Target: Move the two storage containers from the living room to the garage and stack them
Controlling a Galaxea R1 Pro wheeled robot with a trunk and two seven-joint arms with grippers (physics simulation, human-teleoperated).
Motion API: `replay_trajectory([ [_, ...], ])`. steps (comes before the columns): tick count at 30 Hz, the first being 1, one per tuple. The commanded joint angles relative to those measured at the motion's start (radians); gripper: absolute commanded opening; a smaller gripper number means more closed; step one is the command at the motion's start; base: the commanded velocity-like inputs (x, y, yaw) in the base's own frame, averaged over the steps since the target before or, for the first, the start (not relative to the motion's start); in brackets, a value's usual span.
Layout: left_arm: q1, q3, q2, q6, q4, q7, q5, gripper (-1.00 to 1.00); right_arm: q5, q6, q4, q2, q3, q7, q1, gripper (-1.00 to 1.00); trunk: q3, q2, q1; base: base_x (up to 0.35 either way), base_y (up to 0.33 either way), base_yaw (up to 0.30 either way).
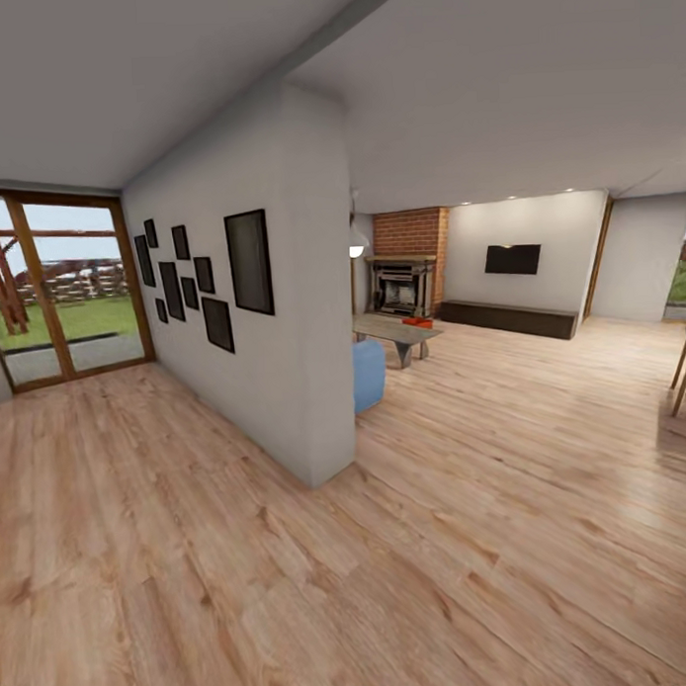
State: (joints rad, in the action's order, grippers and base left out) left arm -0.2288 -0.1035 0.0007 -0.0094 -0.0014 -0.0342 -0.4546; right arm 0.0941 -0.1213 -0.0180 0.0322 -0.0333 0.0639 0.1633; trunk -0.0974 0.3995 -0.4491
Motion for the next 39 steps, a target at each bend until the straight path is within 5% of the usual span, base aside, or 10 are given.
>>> replay_trajectory([
  [1,0.0,-0.009,0.0,-0.001,0.0,-0.003,-0.008,1.0,0.008,-0.003,-0.002,0.0,-0.002,0.0,0.001,1.0,0.0,0.001,-0.001,0.323,0.0,-0.247],
  [39,0.0,-0.009,0.0,0.003,0.0,-0.003,-0.007,1.0,0.009,-0.003,-0.002,0.001,-0.003,0.0,0.001,1.0,0.0,0.001,-0.001,0.323,0.0,-0.247],
])
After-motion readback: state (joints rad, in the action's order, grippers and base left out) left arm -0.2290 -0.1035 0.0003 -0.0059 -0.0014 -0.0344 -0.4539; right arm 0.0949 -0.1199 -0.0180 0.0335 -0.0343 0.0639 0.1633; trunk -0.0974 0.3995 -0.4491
